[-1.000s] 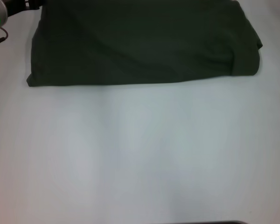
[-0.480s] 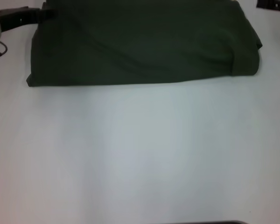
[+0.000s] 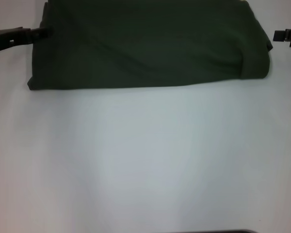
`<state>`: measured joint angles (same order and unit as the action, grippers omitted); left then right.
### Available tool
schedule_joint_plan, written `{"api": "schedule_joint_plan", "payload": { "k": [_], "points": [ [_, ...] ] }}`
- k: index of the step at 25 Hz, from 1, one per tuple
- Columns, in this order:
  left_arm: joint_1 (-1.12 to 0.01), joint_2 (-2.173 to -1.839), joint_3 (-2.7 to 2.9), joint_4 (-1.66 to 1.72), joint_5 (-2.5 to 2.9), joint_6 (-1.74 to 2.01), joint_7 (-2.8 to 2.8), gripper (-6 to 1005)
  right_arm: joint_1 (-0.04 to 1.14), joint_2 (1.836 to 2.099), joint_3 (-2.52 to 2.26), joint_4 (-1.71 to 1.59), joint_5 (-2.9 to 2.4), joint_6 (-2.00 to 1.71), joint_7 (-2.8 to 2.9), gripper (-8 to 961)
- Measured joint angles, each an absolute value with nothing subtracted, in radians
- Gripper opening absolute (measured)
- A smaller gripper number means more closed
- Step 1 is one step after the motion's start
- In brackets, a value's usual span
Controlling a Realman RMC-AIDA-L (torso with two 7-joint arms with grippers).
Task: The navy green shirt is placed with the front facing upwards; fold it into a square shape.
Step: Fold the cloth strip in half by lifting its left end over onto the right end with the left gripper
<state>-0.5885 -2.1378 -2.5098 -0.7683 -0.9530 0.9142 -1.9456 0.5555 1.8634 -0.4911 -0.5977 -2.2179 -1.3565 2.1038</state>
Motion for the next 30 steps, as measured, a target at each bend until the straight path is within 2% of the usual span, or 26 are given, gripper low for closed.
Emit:
{"api": "schedule_joint_plan", "payload": {
  "k": [4, 23, 30],
  "points": [
    [-0.577, -2.138, -2.510, -0.779, -0.954, 0.919, -1.943, 938, 0.552, 1.868, -0.492, -0.597, -2.239, -1.387, 2.162, 914],
    [-0.569, -2.138, -2.506, -0.780, -0.946, 0.916, -1.935, 937, 0.549, 1.937, -0.504, -0.580, -2.281, -1.269, 2.159, 915],
    [-0.569, -2.138, -2.507, -0.778, -0.946, 0.914, -1.934, 938, 0.554, 1.949, -0.514, -0.580, -2.281, -1.238, 2.145, 915]
  ]
}}
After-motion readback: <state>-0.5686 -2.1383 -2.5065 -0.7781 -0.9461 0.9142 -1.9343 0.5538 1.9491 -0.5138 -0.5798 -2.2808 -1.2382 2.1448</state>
